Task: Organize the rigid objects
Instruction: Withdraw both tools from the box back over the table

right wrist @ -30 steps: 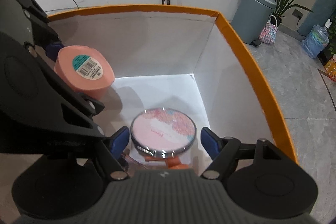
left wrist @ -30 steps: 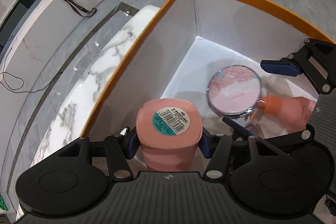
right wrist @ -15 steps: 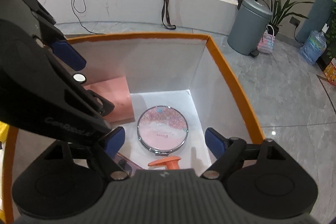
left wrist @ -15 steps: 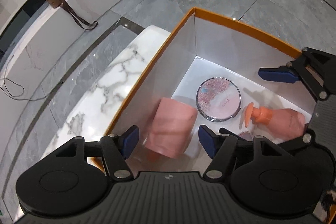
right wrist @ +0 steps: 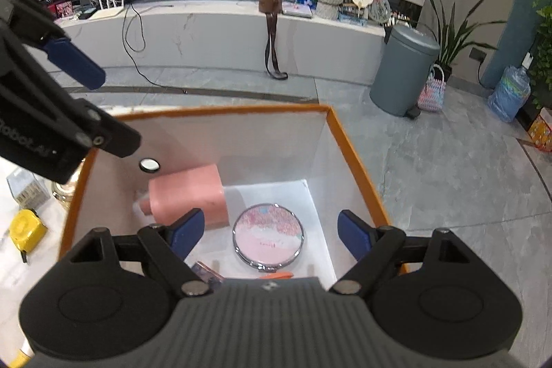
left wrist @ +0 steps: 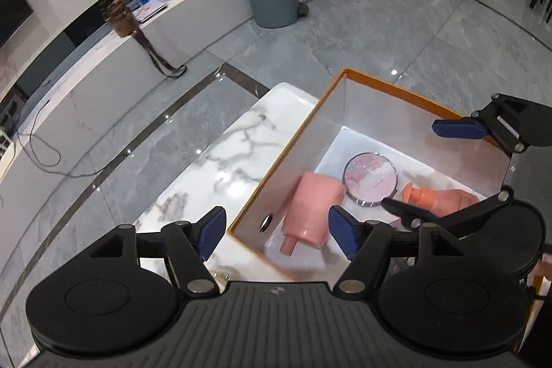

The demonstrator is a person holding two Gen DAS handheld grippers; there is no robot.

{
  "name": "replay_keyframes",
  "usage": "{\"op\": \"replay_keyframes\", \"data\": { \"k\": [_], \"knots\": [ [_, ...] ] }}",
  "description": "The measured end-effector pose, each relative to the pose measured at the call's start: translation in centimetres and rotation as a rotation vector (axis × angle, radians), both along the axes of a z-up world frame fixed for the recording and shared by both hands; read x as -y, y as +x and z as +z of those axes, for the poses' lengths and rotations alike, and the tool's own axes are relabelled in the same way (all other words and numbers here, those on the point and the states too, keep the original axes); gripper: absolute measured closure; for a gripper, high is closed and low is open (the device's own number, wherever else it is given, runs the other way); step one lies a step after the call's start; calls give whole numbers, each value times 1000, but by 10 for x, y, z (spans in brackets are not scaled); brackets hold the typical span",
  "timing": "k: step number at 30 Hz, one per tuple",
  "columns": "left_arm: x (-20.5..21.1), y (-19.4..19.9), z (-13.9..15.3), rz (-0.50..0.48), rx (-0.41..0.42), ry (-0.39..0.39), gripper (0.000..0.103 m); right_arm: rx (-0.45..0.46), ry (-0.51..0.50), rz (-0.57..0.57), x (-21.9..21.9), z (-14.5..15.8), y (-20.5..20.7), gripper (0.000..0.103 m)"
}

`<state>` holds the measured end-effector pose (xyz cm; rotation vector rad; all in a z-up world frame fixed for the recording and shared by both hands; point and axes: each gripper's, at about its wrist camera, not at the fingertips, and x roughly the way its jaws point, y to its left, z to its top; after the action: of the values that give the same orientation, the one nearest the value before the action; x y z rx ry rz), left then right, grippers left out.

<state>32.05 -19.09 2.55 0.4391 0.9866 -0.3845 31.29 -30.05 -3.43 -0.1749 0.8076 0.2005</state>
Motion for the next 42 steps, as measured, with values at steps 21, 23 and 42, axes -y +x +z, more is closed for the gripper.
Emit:
{"op": "replay_keyframes", "data": {
  "k": [21, 23, 42],
  "knots": [
    [-102, -106, -20, 213, 100, -243, 18, 106, 28, 101, -37, 34, -26, 19],
    [-106, -125, -27, 222, 116, -269, 17, 112, 26, 114, -42, 36, -29, 19],
    [-77, -232, -120, 275, 141, -218, 16, 140, -40, 308, -113, 38, -63, 18]
  ]
}}
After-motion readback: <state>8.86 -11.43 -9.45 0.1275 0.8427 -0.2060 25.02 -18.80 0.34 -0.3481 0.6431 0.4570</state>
